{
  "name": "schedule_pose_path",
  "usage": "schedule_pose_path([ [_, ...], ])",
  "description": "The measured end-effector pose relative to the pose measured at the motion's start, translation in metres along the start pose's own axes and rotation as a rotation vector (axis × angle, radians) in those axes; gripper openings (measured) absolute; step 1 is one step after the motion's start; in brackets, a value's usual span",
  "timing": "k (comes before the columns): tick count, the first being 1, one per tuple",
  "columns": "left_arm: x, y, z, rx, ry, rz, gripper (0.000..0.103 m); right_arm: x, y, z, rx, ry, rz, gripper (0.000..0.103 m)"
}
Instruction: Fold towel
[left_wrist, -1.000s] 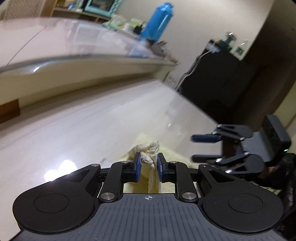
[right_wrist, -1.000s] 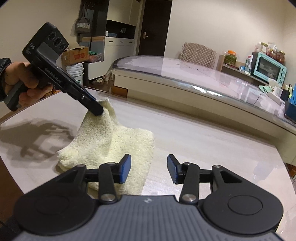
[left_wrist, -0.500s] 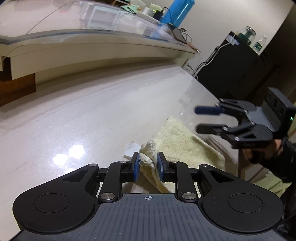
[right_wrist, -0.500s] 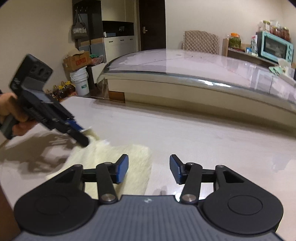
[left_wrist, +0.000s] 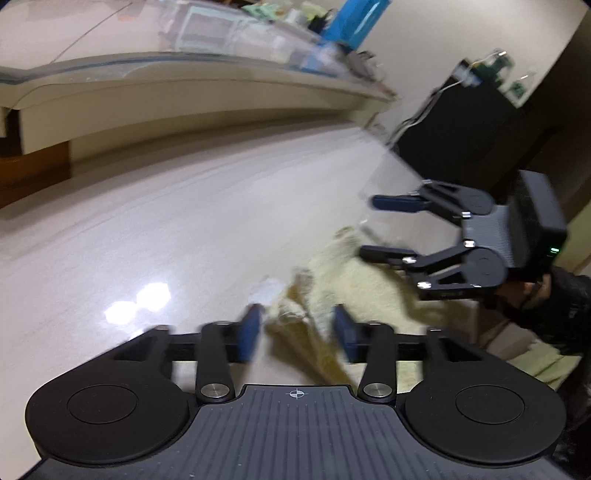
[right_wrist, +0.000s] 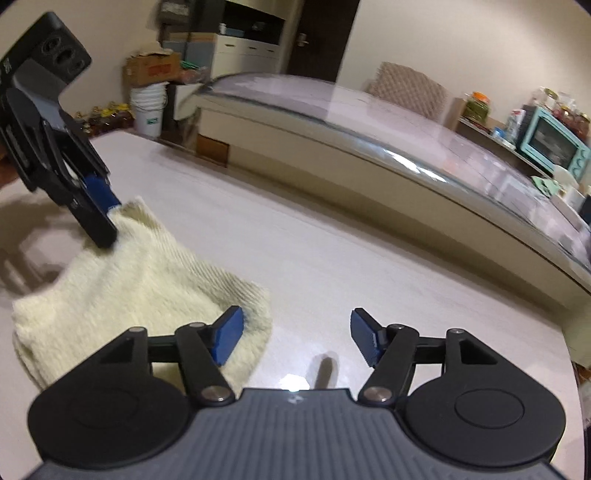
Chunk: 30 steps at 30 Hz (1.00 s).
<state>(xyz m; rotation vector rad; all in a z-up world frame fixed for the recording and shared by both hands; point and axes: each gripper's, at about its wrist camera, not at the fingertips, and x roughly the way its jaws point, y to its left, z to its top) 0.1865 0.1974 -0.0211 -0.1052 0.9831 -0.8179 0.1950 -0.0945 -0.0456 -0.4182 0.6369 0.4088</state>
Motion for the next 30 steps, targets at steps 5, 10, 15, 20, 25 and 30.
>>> schedule_pose_path([
  [5,-0.006,-0.006,0.004,-0.003,-0.048,0.053,0.058,-0.003,0.005,-0.004,-0.053,-0.018,-0.037,0.073],
  [10,0.000,-0.014,0.008,0.044,-0.048,0.164,0.058,-0.005,0.005,-0.009,-0.039,-0.027,-0.046,0.075],
  [15,0.007,-0.020,0.008,0.099,0.002,0.207,0.061,-0.002,0.004,-0.007,-0.023,-0.026,-0.038,0.077],
  [20,-0.005,-0.022,0.014,0.087,-0.067,0.197,0.062,-0.014,-0.003,0.003,0.034,-0.071,-0.012,0.077],
  [25,0.007,-0.021,0.018,0.140,-0.053,0.268,0.062,-0.025,0.006,0.009,0.012,-0.112,0.042,0.077],
  [30,0.016,-0.014,0.016,0.152,-0.032,0.299,0.068,-0.037,0.023,0.007,-0.024,-0.135,0.125,0.077],
])
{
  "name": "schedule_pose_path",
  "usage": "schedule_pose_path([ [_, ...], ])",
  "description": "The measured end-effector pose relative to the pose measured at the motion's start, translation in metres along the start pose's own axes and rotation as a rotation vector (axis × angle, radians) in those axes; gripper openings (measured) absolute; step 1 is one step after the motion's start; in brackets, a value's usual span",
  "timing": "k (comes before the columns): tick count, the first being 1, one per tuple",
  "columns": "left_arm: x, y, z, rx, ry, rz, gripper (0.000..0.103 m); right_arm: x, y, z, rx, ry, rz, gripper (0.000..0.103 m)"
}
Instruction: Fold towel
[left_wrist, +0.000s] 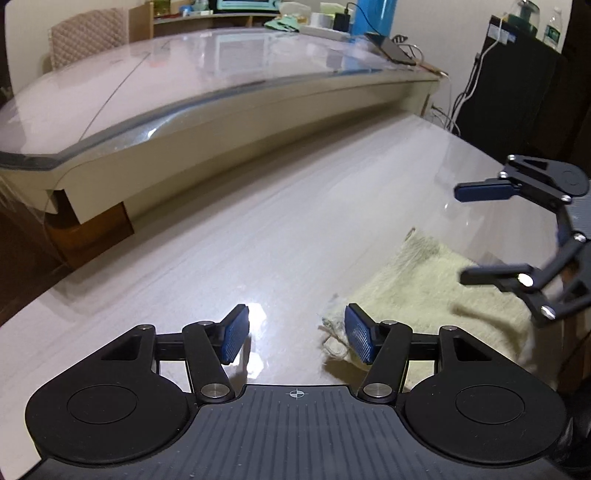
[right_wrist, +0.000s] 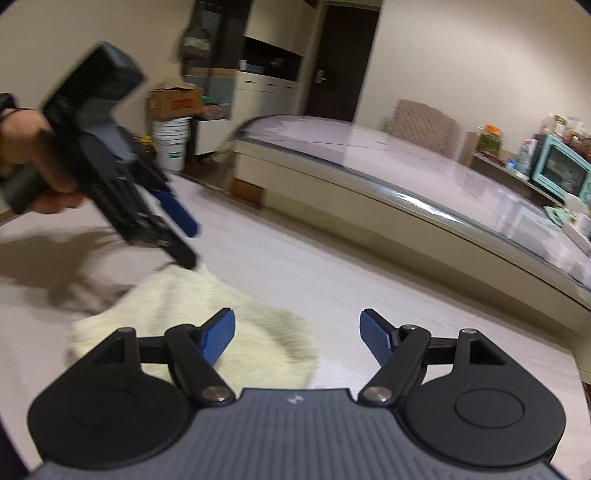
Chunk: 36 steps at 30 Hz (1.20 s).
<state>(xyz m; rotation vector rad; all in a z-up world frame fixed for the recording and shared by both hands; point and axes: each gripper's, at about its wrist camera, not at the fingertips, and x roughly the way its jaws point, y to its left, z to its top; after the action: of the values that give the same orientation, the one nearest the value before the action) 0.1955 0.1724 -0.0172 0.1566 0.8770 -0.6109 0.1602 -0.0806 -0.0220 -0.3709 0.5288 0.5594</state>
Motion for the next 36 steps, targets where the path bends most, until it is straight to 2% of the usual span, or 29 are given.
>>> schedule_pose_path([
  [5,0.003,0.013,-0.005,-0.058,-0.006,-0.027,0.074,-0.006,0.025,-0.008,-0.061,0.005,0.068,0.077],
  [10,-0.002,0.011,-0.009,-0.062,-0.026,-0.025,0.071,-0.012,0.054,-0.022,-0.201,0.007,0.067,0.077],
  [15,-0.026,-0.004,-0.013,-0.040,-0.064,0.000,0.071,-0.020,0.041,-0.012,-0.158,-0.011,0.091,0.077],
  [17,-0.041,-0.019,-0.018,-0.017,-0.065,-0.014,0.071,-0.026,0.032,-0.006,-0.092,-0.028,0.131,0.076],
  [18,-0.047,-0.026,-0.022,-0.009,-0.057,-0.025,0.071,-0.032,0.024,-0.001,-0.026,-0.030,0.205,0.075],
  [19,-0.051,-0.032,-0.025,-0.002,-0.047,-0.036,0.071,-0.034,0.027,0.000,-0.037,-0.025,0.228,0.072],
  [23,-0.064,-0.046,-0.037,0.011,-0.037,-0.022,0.071,-0.037,0.045,0.003,-0.123,-0.005,0.288,0.045],
  [25,-0.073,-0.050,-0.046,-0.010,-0.047,-0.005,0.071,-0.032,0.062,0.004,-0.201,0.002,0.296,0.044],
  [28,-0.085,-0.050,-0.059,-0.071,-0.073,0.003,0.072,-0.022,0.076,0.004,-0.253,0.018,0.305,0.042],
  [30,-0.091,-0.051,-0.067,-0.097,-0.081,0.003,0.072,-0.015,0.084,0.002,-0.283,0.026,0.298,0.035],
  [34,-0.095,-0.056,-0.077,-0.116,-0.091,0.001,0.072,-0.008,0.090,0.001,-0.306,0.025,0.281,0.013],
  [36,-0.096,-0.056,-0.080,-0.121,-0.092,-0.003,0.072,-0.013,0.092,0.000,-0.323,0.020,0.273,0.011],
])
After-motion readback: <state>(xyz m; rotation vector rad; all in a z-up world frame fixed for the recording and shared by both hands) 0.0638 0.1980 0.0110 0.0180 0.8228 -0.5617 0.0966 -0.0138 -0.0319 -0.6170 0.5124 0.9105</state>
